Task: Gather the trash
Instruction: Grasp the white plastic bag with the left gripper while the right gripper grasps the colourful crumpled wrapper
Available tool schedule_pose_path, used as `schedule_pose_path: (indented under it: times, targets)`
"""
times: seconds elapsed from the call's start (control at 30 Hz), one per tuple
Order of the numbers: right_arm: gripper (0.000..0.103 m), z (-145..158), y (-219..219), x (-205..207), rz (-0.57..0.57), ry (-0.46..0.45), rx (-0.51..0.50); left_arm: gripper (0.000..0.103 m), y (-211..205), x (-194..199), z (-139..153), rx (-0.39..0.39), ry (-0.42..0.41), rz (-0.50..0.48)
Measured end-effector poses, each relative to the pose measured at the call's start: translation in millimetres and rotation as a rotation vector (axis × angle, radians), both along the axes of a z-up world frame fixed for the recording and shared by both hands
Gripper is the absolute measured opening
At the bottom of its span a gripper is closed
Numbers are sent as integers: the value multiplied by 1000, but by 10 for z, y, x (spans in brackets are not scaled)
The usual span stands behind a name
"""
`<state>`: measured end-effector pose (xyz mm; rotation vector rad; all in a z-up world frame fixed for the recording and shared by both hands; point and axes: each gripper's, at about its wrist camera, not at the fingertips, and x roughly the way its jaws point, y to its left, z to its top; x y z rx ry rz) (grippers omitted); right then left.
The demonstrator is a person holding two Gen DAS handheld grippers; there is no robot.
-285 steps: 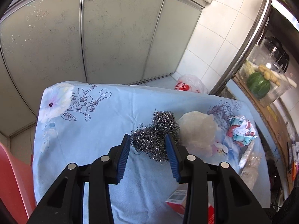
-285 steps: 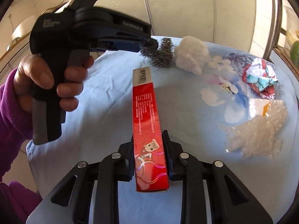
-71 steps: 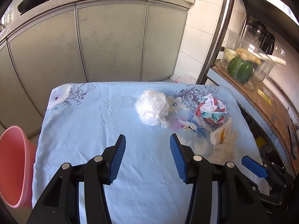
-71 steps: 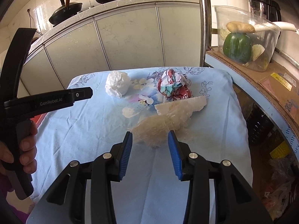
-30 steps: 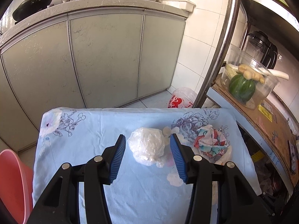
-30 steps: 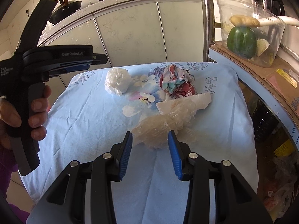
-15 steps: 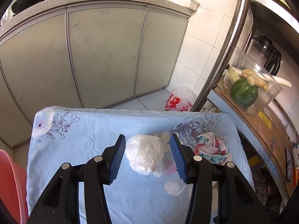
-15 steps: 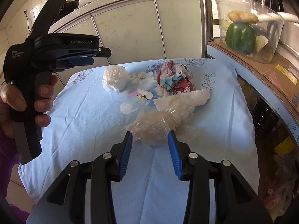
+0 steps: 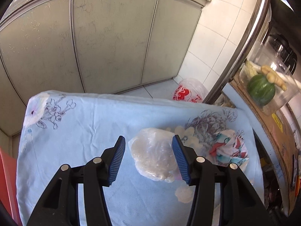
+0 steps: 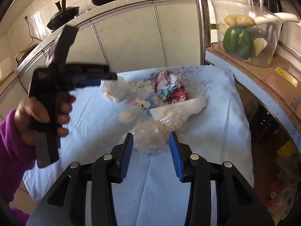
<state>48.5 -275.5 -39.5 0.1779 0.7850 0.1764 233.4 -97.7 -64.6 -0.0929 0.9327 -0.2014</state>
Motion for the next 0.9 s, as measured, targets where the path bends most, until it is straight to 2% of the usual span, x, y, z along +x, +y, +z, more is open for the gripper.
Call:
schedule_pose_path:
  times: [0.17,0.3,0.4,0.57,0.63,0.9]
  targets:
    - [40,127,-244,132,-37,-25,46,50,5,-41,-68,-6,-23,-1]
    - [40,157,-441,318,-63,-13,81,18,15,-124,-12,-4,-71,-30]
    - [40,151,-550,437,-85,0,106,10,49,-182,55,-5,-94,-39]
    - [41,122,-578,592,-85,21,122,8,115,-278,127,-30,-103,-39]
    - [51,116,-546,661,-75,25,118,8,143,-344,162,-44,-109,-45]
    - [51,94,-338,979,-35,32,74,8,239,-605,218,-75,-111,-77]
